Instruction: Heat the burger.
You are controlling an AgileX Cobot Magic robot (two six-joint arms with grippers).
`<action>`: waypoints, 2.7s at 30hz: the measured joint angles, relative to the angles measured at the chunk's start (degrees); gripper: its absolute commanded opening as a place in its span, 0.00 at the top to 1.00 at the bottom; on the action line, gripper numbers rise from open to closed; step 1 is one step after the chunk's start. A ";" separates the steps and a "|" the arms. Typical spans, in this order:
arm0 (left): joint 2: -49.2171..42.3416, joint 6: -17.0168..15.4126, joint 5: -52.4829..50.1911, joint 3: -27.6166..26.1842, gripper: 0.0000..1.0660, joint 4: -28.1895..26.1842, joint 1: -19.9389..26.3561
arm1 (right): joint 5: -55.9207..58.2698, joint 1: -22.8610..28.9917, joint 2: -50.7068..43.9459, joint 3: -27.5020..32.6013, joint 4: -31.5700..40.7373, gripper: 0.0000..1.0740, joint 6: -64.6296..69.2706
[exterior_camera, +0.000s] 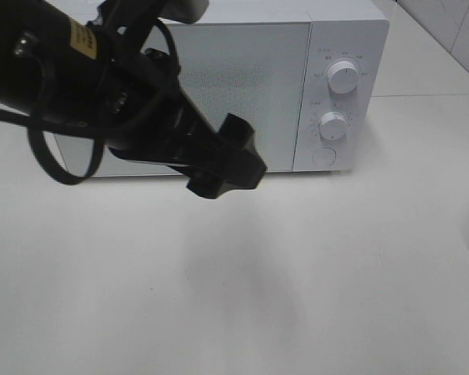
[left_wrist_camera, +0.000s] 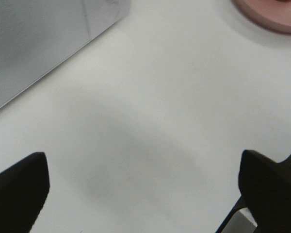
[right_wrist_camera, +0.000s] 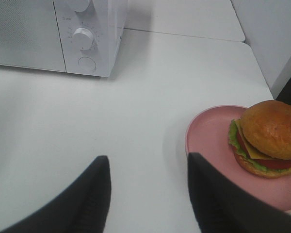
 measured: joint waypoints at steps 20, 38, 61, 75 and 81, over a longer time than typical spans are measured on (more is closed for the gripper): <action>-14.21 -0.46 33.80 0.00 0.04 6.07 27.50 | 0.00 0.00 0.00 0.00 0.00 0.52 0.00; -26.53 9.11 36.96 10.83 0.04 5.67 48.87 | 0.00 0.00 0.00 0.00 0.00 0.52 0.00; -66.35 9.28 31.97 30.77 0.04 3.61 49.73 | 0.00 0.00 0.00 0.00 0.00 0.52 0.00; -79.18 9.28 31.68 30.83 0.04 3.67 49.73 | 0.00 0.00 0.00 0.00 0.00 0.52 0.00; -83.82 9.28 31.63 30.88 0.04 3.67 49.73 | 0.00 0.00 0.00 0.00 0.00 0.52 0.00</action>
